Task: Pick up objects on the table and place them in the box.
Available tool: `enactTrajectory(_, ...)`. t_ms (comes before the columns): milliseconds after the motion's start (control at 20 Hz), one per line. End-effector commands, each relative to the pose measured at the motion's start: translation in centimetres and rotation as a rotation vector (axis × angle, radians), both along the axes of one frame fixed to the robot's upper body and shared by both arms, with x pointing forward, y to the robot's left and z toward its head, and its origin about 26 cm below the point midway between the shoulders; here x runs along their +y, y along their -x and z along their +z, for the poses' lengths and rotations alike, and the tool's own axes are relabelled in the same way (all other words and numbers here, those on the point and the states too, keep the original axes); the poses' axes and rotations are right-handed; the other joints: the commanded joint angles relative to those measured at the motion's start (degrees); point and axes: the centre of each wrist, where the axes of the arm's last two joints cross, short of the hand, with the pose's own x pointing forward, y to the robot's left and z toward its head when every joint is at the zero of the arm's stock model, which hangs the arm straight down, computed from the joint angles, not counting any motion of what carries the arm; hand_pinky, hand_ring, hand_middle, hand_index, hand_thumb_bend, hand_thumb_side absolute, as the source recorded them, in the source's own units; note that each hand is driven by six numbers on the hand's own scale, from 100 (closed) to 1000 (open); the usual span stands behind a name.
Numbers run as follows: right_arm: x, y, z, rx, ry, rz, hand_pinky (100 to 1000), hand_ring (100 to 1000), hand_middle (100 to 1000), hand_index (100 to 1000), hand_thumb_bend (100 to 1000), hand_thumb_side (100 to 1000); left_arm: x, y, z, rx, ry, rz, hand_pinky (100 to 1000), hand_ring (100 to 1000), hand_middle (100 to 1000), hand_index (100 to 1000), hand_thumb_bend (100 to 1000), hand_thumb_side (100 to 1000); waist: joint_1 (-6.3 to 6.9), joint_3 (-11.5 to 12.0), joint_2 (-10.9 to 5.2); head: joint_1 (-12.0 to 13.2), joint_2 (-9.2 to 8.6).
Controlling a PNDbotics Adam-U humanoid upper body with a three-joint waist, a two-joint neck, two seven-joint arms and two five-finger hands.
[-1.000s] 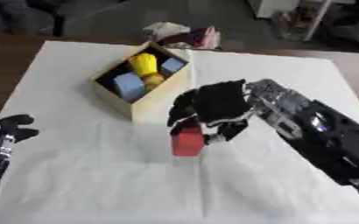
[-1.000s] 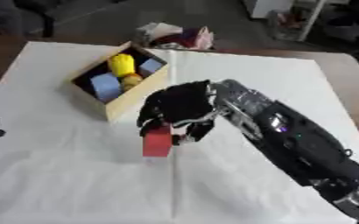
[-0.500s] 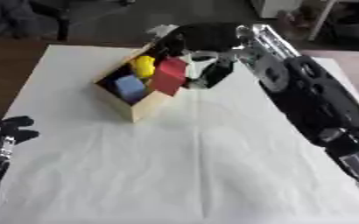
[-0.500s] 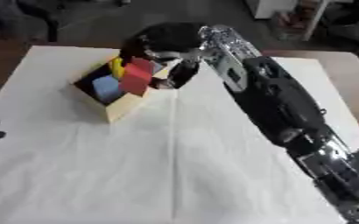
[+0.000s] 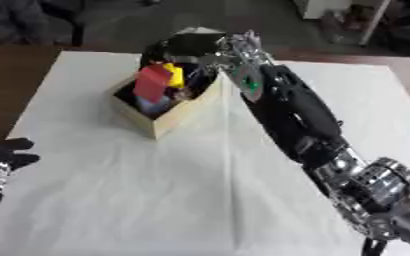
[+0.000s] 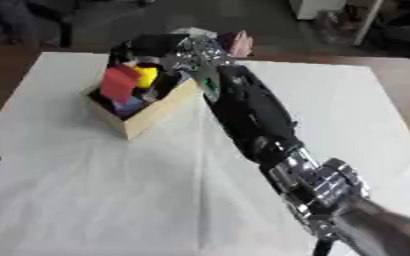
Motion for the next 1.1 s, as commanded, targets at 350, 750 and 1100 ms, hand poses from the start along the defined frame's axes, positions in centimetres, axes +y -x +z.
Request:
enactTrajectory(350, 0.1, -0.6, -2.0, -0.183, 0.034, -0.274, 855, 865, 879, 938, 100, 230, -0.3, -0.3, 1.0, -0.033, 0.004, -0.027, 810, 673, 691, 758, 100, 729, 0.24, 0.4, -0.62, -0.5, -0.57)
enactTrajectory(750, -0.1, -0.5, -1.9, -0.291, 0.044, -0.297, 863, 877, 896, 987, 234, 633, -0.2, -0.2, 1.1, -0.034, 0.004, -0.019, 810, 672, 691, 757, 100, 728, 0.25, 0.2, -0.64, -0.2, -0.58)
enactTrajectory(1100, -1.1, -0.5, -0.4, -0.295, 0.053, -0.262, 887, 905, 934, 1000, 220, 558, 0.1, -0.2, 0.9, -0.031, -0.002, -0.006, 810, 672, 691, 757, 100, 731, -0.14, -0.6, -0.64, 0.5, -0.65)
